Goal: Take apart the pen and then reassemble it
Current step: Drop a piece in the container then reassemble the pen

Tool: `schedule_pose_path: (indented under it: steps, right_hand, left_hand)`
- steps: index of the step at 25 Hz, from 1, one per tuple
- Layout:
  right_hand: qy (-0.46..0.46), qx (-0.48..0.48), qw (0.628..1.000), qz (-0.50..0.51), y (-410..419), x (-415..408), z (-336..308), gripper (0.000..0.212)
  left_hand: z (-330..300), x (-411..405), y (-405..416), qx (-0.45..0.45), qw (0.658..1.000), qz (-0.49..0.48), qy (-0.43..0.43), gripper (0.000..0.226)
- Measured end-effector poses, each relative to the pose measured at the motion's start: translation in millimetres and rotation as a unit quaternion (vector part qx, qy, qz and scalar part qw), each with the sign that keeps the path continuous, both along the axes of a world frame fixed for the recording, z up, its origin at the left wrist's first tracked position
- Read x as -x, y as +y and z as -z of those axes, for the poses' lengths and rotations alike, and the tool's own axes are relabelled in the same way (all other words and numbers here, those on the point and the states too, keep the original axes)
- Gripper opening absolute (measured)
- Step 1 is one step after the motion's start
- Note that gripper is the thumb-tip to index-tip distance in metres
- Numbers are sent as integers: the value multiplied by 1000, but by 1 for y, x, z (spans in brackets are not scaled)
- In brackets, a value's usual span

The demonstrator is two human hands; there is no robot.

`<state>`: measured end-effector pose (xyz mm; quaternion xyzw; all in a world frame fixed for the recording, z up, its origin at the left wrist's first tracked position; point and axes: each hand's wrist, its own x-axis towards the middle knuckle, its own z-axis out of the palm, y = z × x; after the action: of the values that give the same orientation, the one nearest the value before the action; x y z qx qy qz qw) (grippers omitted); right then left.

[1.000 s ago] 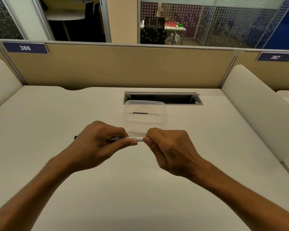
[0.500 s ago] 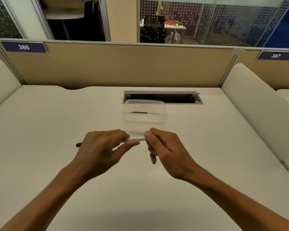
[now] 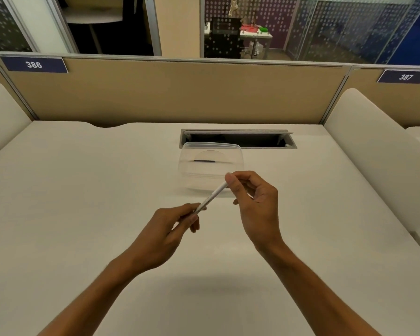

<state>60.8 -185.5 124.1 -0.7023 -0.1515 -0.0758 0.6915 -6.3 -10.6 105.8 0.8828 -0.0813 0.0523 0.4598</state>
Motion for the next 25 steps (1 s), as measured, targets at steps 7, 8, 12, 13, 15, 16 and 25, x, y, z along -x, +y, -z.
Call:
schedule_pose_path:
  steps: [7,8,12,13,15,16,25]
  right_hand:
    - [210,-111,970,-51,21,7,21,42]
    - [235,-128,962,-56,25,8,24,48]
    - [294,-192,936,-32,41,7,36,52]
    - [299,-205,932,-23,43,5,40,51]
    - [276,-204,939,-6,45,0,49,47]
    - [252,-188,949,1,44,-3,54,45]
    - [171,-98,980,-1,31,-16,94,27]
  left_hand:
    - [32,-2,-21,40,996,-78,-25,18]
    - [36,-3,-23,19,996,-85,-33,17]
    - [58,-8,-27,-64,994,-87,-16,22]
    - [65,-8,-26,-81,993,-89,0,31]
    - [83,-7,-21,-151,983,-98,33,57]
    - [94,-6,-16,-200,973,-99,50,69]
    - [165,12,30,-350,925,-103,109,79]
